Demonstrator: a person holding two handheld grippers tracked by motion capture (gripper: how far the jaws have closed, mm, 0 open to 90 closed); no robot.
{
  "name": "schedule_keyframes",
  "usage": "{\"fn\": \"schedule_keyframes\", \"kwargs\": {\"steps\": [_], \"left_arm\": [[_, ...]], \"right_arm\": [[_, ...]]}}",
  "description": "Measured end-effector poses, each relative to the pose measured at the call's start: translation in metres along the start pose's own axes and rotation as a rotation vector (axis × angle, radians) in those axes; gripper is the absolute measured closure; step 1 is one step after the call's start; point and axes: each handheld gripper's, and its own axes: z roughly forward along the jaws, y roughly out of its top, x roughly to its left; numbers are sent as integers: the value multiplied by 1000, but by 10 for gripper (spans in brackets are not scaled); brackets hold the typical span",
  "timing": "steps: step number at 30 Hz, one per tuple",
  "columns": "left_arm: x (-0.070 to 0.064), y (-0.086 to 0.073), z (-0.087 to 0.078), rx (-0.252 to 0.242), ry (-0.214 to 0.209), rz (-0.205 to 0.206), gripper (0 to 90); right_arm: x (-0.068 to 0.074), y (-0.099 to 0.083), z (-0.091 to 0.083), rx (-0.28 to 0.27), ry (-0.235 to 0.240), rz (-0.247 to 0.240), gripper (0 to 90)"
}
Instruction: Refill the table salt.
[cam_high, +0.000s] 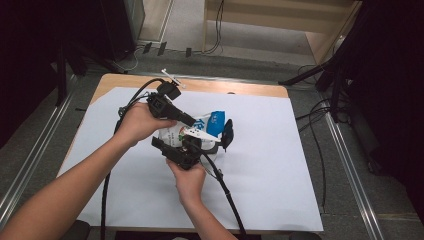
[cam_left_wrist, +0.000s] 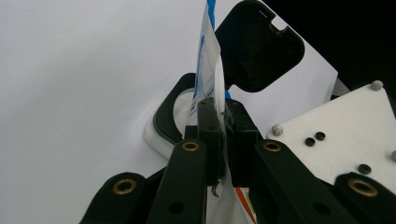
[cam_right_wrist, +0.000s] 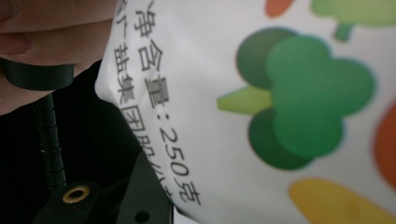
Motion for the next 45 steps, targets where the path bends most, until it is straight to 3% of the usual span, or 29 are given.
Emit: {"fn": "schedule_keyframes", "kwargs": {"steps": [45], "left_arm": [[-1, 1, 2, 25, 5, -3, 886]], "right_arm": [[-1, 0, 0, 15, 10, 0, 674]]}}
